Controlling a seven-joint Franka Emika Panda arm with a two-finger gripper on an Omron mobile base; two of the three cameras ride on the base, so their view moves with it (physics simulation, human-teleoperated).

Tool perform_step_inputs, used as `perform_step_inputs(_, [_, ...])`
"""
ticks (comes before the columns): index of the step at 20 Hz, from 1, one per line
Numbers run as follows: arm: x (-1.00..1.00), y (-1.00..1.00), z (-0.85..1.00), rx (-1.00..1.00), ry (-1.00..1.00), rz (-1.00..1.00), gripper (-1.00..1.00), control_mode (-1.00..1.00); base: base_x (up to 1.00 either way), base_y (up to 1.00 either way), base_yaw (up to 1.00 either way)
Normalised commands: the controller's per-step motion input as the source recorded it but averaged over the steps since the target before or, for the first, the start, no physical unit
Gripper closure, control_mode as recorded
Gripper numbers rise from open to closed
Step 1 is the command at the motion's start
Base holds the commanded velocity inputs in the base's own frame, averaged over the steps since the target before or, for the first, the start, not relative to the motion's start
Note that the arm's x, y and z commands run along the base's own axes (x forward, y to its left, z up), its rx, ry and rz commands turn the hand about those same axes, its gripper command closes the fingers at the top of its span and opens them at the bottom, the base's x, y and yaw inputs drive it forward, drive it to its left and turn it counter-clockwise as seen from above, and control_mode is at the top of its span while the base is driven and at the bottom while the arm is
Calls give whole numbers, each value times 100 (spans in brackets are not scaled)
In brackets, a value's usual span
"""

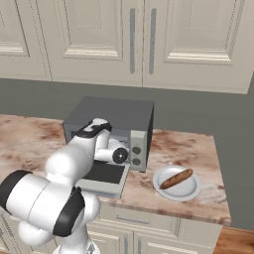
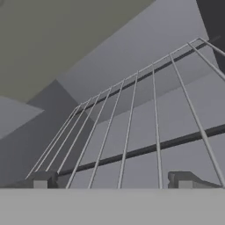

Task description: Pull the toaster oven rack outwards. Pick up the baguette from the plate and place it on the toaster oven rack. Close the toaster oven door fully and set the temperature to the lowest setting.

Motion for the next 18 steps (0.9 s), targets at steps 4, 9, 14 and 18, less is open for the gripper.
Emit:
perform_step_inputs(4, [12, 0, -19, 0, 0, 0, -100, -100, 0, 0, 0])
perform_step_inputs(9, [11, 0, -22, 0, 0, 0, -100, -100, 0, 0, 0])
perform_step_inputs(14, [36, 0, -17, 0, 3, 0, 100, -100, 0, 0, 0])
perform_step_inputs(18, [18, 0, 0, 0, 11, 0, 100, -100, 0, 0, 0])
